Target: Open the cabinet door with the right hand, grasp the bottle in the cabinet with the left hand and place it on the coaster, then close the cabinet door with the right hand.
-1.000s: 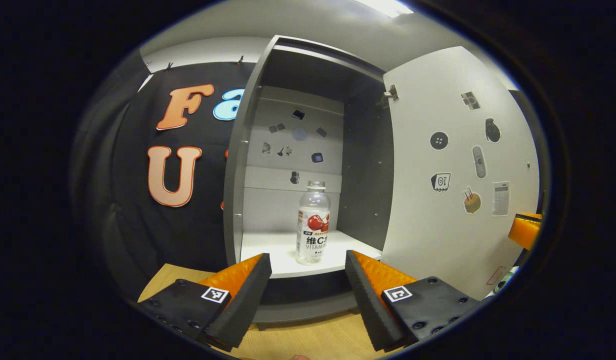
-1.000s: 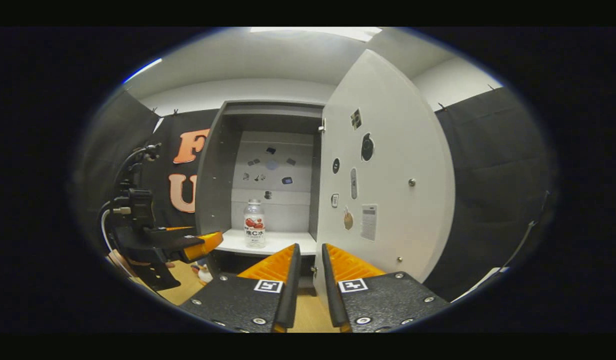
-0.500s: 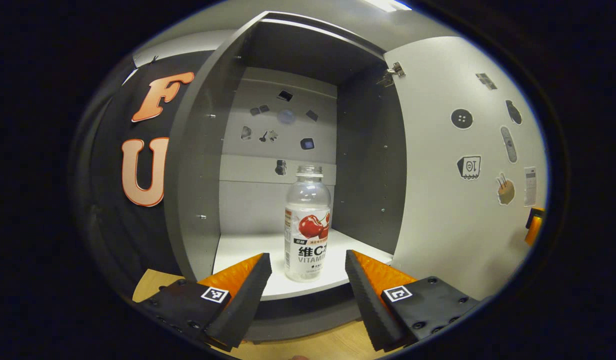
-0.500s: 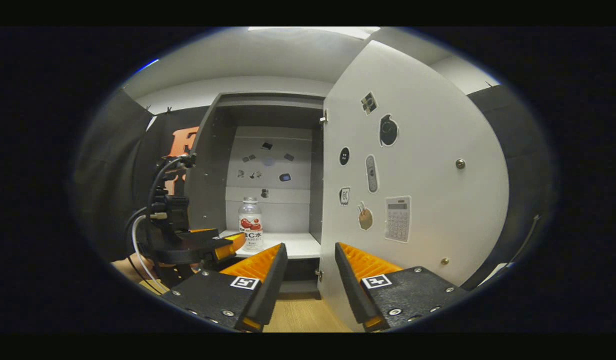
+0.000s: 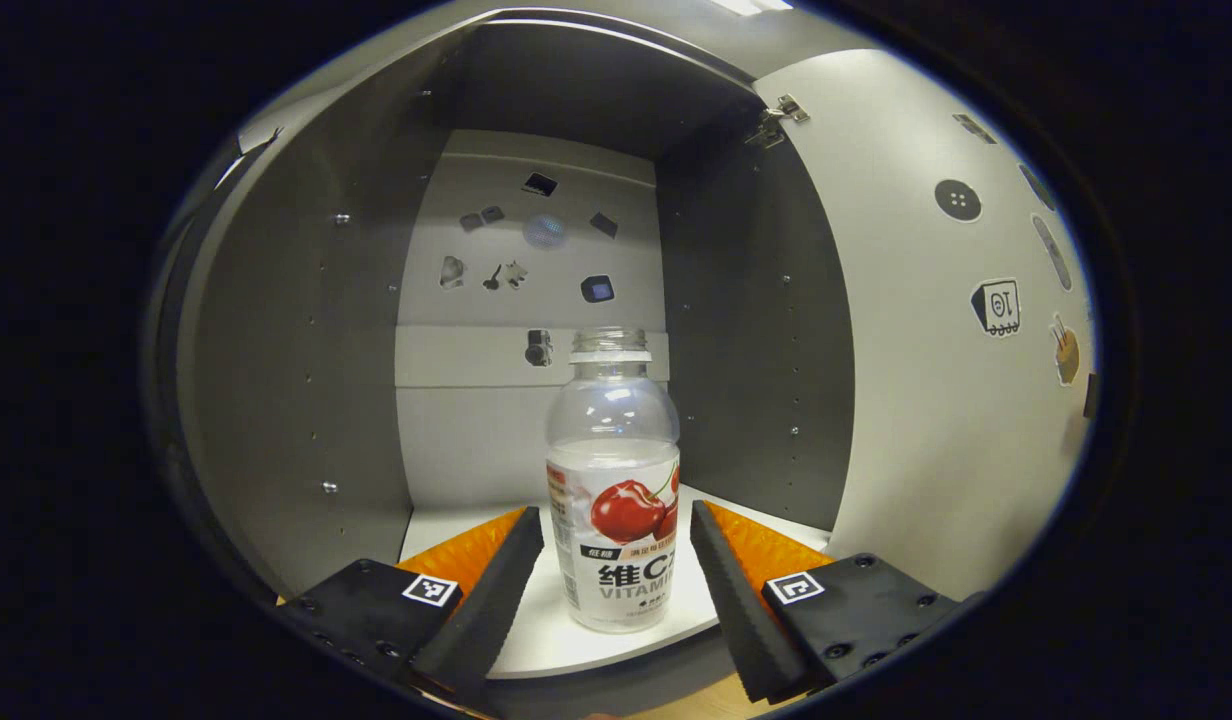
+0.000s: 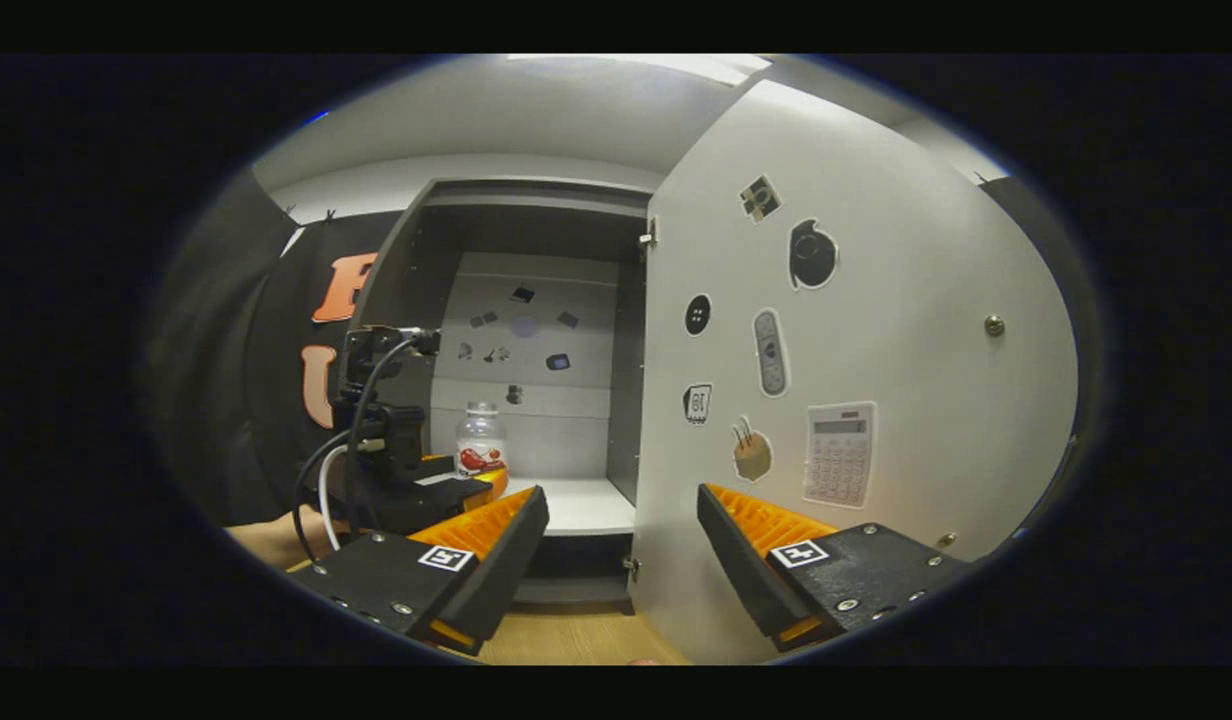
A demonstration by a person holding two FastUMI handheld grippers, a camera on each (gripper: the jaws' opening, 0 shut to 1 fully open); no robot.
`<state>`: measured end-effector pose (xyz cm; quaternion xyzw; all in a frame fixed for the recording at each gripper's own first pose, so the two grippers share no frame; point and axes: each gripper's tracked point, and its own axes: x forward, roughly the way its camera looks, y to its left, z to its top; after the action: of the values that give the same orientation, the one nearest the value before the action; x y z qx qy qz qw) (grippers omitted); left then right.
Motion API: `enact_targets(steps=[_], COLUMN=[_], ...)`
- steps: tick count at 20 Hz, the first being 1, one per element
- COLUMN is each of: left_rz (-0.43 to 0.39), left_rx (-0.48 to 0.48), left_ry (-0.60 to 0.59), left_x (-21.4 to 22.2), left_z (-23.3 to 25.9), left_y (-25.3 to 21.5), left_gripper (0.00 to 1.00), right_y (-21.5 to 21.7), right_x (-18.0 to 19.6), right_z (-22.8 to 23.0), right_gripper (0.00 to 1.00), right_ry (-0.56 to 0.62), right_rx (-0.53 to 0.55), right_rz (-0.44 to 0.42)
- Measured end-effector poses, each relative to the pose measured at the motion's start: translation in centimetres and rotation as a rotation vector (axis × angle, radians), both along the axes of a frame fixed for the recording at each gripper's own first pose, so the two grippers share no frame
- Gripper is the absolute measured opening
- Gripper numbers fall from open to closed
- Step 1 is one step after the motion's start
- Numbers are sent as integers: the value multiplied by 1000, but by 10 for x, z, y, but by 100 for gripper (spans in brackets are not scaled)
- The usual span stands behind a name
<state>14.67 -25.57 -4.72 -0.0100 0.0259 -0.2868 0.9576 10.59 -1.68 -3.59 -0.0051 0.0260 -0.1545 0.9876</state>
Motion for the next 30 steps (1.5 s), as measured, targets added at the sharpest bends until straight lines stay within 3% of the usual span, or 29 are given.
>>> enact_targets(steps=[11,14,20,24,27,28,30], left_rz=[4,11,36,65,76,82,97], left_rx=[5,13,-1,-31,-39,-41,-43], left_ry=[16,19,13,-21,-30,-30,-25], left_x=[16,14,9,-14,-35,-43,-62], left_z=[-11,-11,-5,10,16,16,14], left_y=[-6,-7,-1,16,27,31,43], left_gripper=[96,86,83,84,82,83,83], right_y=[-5,-5,-8,-7,1,5,12], right_x=[9,4,-6,-19,-36,-41,-52], right_z=[-21,-24,-19,-14,-9,-8,-8], right_gripper=[93,93,93,89,93,89,93], right_ry=[48,62,43,22,8,3,9], right_rx=[30,5,-18,-6,7,13,25], right_rz=[-25,-25,-13,16,43,58,92])
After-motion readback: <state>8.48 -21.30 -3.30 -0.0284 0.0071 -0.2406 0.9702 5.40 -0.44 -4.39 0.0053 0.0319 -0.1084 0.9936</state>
